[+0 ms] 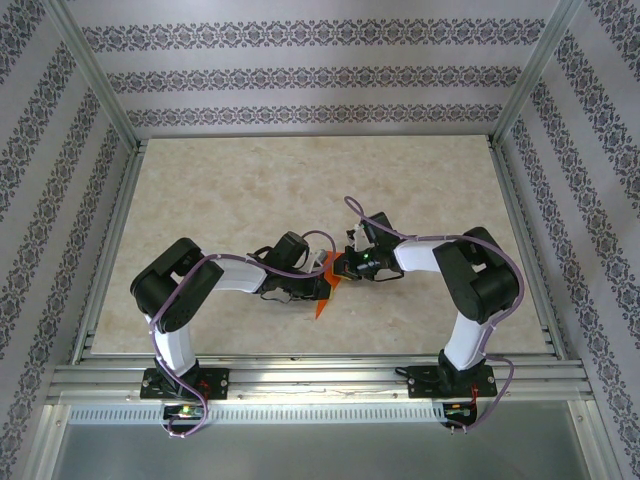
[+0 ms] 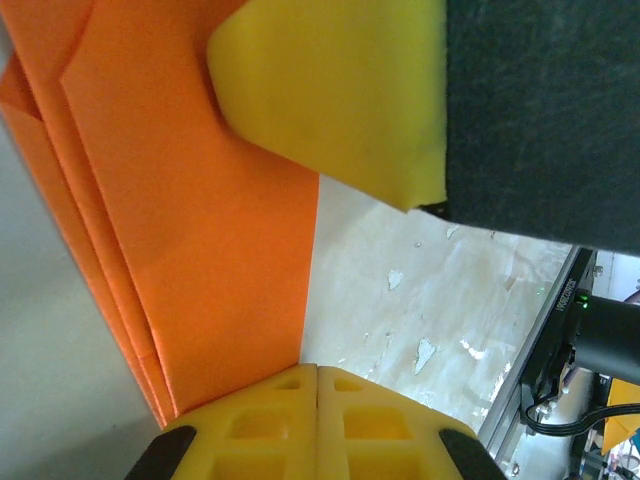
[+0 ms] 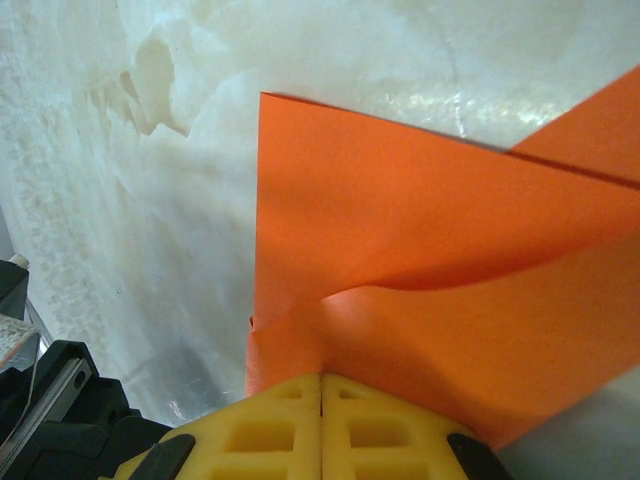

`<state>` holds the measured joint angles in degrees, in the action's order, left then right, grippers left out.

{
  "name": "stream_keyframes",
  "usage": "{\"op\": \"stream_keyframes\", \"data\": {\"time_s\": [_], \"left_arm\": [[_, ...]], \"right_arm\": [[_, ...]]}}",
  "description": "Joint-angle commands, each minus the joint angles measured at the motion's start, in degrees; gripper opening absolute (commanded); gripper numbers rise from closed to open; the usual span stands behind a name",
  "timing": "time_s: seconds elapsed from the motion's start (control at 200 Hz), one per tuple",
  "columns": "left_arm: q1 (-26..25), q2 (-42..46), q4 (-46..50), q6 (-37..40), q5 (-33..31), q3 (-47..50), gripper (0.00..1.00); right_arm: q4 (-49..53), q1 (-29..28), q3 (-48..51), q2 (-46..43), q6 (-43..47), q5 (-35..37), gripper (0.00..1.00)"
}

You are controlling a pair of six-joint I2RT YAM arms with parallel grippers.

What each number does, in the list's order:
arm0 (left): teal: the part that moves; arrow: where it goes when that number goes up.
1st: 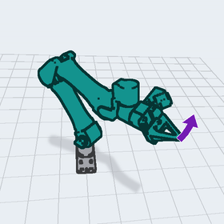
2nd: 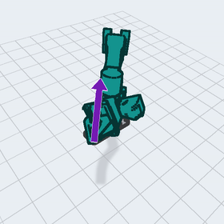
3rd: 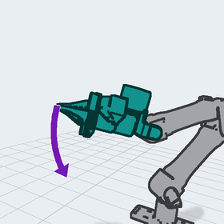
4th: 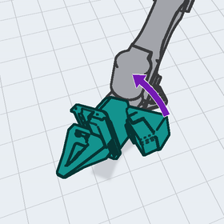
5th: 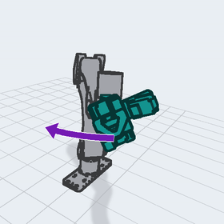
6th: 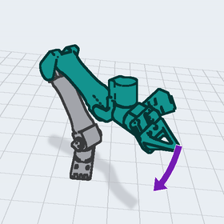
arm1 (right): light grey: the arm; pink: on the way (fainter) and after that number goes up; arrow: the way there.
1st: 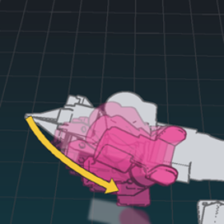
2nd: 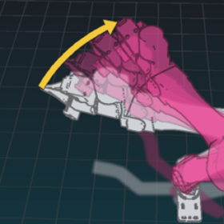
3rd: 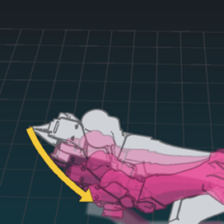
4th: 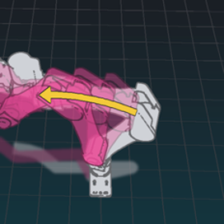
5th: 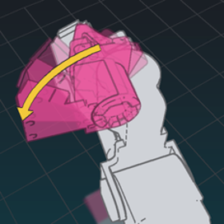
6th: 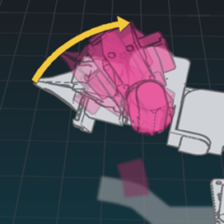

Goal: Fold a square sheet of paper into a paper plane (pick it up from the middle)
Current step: Fold the wing for the fifth time at the center of the table.

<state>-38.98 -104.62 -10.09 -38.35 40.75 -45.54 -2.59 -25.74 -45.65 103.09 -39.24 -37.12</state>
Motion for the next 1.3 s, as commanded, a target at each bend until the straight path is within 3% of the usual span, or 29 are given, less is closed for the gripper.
{"op": "stream_keyframes", "data": {"time_s": [0.0, 0.754, 0.939, 1.089, 1.299], "left_arm": [[0.4, -2.0, 9.6, 2.4, -2.5, 2.8, 0.00], [0.4, -1.1, 7.1, 1.5, -2.7, 4.2, 0.00], [0.4, -1.1, 7.5, 1.9, -2.4, 3.8, 0.00], [0.4, -1.0, 6.4, 1.3, -2.4, 4.3, 0.00], [0.4, -0.9, 6.5, 1.2, -2.5, 3.8, 0.00]], "right_arm": [[-0.8, 2.3, -0.8, 2.2, 0.0, 7.6, 0.07], [1.6, 9.7, -3.7, 0.2, -0.9, 14.7, 0.07], [4.8, 9.7, -5.6, -3.5, 0.6, 14.5, 0.08], [13.2, 10.4, -9.3, -5.3, 4.8, 15.9, 0.08], [5.5, 7.4, -3.6, -11.7, 3.0, 8.8, 0.09]]}}
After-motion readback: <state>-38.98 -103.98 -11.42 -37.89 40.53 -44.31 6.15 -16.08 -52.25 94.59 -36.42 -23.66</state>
